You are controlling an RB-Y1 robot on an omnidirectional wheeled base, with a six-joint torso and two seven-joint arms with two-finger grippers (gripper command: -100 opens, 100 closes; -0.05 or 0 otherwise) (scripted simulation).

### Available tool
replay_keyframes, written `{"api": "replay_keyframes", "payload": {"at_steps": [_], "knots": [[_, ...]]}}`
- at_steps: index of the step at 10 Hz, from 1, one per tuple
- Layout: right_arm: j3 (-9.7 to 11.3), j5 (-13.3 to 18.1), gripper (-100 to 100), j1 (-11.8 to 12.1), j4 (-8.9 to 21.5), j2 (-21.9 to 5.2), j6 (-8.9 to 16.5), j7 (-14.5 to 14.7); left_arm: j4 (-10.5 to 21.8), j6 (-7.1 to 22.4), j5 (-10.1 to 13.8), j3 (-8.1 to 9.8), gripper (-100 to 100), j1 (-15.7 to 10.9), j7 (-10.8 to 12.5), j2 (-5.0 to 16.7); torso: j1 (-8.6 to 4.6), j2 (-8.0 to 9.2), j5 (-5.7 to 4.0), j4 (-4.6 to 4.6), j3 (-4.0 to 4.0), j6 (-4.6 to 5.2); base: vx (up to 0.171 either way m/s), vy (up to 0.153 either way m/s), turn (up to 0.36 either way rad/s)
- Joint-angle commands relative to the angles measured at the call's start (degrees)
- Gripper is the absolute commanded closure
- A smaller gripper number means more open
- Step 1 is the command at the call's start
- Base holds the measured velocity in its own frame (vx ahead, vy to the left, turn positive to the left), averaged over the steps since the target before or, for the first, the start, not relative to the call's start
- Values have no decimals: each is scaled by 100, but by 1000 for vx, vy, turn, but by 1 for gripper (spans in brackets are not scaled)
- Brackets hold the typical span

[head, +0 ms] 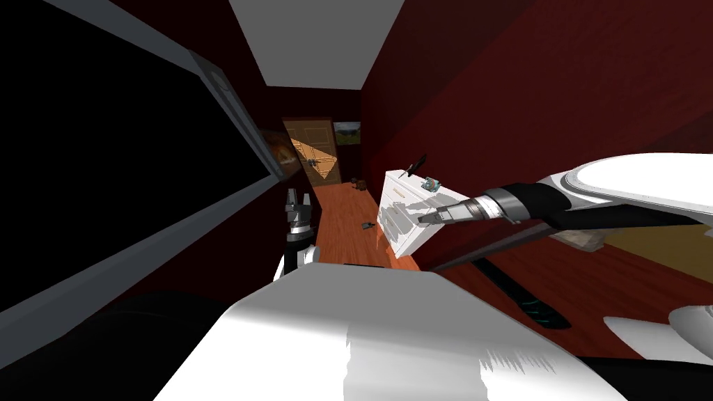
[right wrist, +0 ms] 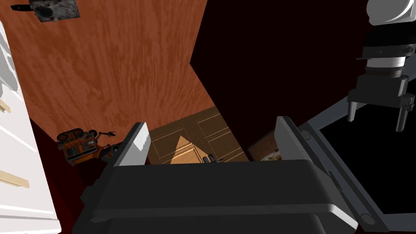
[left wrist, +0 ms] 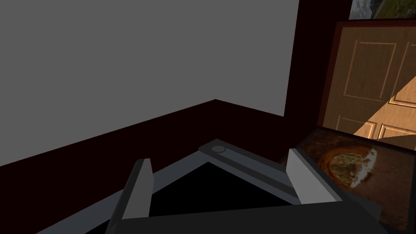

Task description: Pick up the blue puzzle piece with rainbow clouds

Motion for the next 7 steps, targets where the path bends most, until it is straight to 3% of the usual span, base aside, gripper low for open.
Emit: {"api": "replay_keyframes", "payload": {"at_steps": [1, 2, 3, 6, 7], "knots": [[-53, 99, -100, -51, 71, -200, -150, -284, 0, 0, 0, 0, 0, 0, 0, 0, 0, 0, 0, 0, 0, 0, 59, -63, 121], [-208, 327, -100, -114, 202, -413, -405, -441, 0, 0, 0, 1, 0, 1, 0, 0, -3, 0, -2, 0, -1, 5, 75, -59, 226], [-208, 327, -100, -114, 202, -464, -410, -607, 0, 0, 0, 0, 0, 0, 0, 0, -2, -7, -1, -2, -4, 0, 67, -65, 102], [-479, 761, -100, -227, 459, -915, -904, -1065, 0, 0, 0, 1, 0, 1, 0, 0, -7, -12, -4, -3, -8, 6, 91, -82, 140], [-479, 761, -100, -227, 459, -915, -931, -1220, 0, 0, 0, 1, 0, 1, 0, 0, -12, -17, -4, -4, -10, 3, 86, -84, 116]]}}
